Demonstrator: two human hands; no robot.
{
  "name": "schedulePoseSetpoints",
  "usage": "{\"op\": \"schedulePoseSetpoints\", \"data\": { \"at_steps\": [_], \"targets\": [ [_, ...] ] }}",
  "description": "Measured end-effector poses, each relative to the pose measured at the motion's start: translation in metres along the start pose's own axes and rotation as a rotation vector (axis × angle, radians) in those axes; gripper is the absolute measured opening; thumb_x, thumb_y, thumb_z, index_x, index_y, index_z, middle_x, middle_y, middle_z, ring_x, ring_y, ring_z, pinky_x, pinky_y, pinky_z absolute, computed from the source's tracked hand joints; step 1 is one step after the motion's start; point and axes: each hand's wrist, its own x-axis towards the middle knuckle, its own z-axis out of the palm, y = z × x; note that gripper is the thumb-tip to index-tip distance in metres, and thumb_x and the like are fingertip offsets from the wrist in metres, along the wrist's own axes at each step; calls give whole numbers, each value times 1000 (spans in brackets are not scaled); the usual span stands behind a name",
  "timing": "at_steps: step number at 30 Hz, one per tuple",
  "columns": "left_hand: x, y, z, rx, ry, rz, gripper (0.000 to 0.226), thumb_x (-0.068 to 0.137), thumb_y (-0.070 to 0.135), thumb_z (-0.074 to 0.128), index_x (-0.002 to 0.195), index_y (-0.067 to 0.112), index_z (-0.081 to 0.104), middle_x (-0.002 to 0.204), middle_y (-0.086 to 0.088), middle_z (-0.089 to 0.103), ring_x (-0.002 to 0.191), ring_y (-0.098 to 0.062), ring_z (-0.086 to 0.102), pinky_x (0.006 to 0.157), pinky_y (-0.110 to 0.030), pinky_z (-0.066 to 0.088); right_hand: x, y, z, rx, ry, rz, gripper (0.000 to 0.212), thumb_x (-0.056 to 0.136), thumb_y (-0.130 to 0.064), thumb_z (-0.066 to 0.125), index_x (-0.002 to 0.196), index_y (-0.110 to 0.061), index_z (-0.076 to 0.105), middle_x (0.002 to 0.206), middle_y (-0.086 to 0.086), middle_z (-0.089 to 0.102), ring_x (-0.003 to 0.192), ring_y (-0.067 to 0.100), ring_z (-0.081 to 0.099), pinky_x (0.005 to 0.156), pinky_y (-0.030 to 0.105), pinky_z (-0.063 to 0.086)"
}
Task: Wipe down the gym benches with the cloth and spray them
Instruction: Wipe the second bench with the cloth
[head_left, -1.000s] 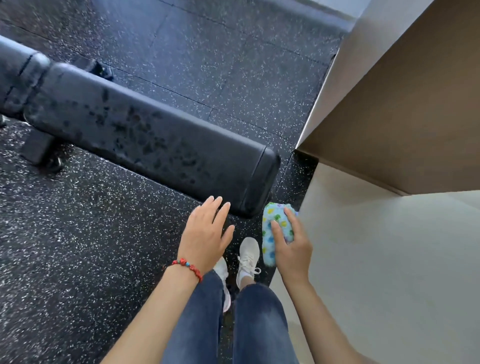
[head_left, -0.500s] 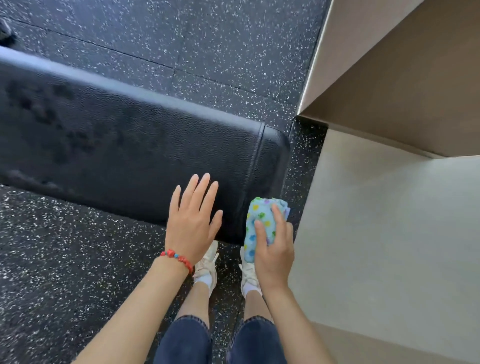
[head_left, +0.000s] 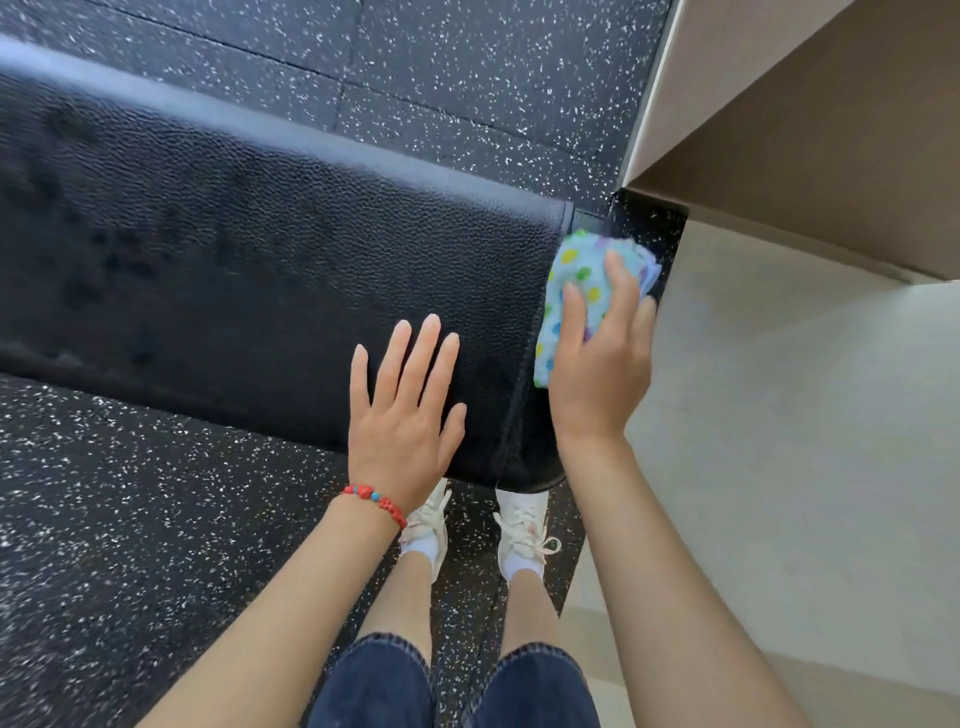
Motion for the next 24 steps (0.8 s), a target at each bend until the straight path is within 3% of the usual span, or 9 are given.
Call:
{"op": "schedulePoseSetpoints", "data": {
  "at_steps": [6,10,12,16,18,24],
  "targets": [
    [0,-1,-5,-18,-43,6,53,92,30,40,141,10,36,149,-11,34,138,-29,26,109,-56,20,-85,17,-28,-20,-156,-61,34,89,-32,50,121,-20,45,85,11,57,69,27,58,53,28,49],
    [2,-2,-11,-16,-76,18,53,92,30,39,141,9,37,149,-11,35,138,-28,27,109,-55,23,-90,12,-42,78,-247,45,35,88,-33,53,121,-22,49,91,8,57,76,24,57,60,17,37],
    [2,-4,-18,-46,-79,16,53,92,29,39,140,8,38,148,-11,36,137,-28,28,108,-53,25,-87,4,-48,147,-235,70,37,87,-36,53,122,-23,49,96,7,56,82,18,53,65,15,32],
    [6,-23,-31,-66,-23,-38,52,92,29,41,139,6,40,148,-12,36,137,-28,29,107,-52,26,-91,-18,-40,156,-229,-72,38,89,-38,49,124,-25,43,90,6,53,75,17,54,64,20,43],
    [10,-41,-34,-59,2,-33,52,92,29,41,138,5,41,147,-13,37,136,-29,29,106,-52,25,-94,-25,-26,85,-234,-147,37,90,-38,47,124,-23,44,84,7,52,67,20,54,56,29,49],
    [29,-104,-35,-30,17,8,51,92,29,40,138,5,41,147,-15,37,135,-33,31,107,-56,23,-67,-36,9,-134,-56,-209,34,90,-35,49,118,-17,51,76,11,53,57,24,53,48,29,46]
  ]
}}
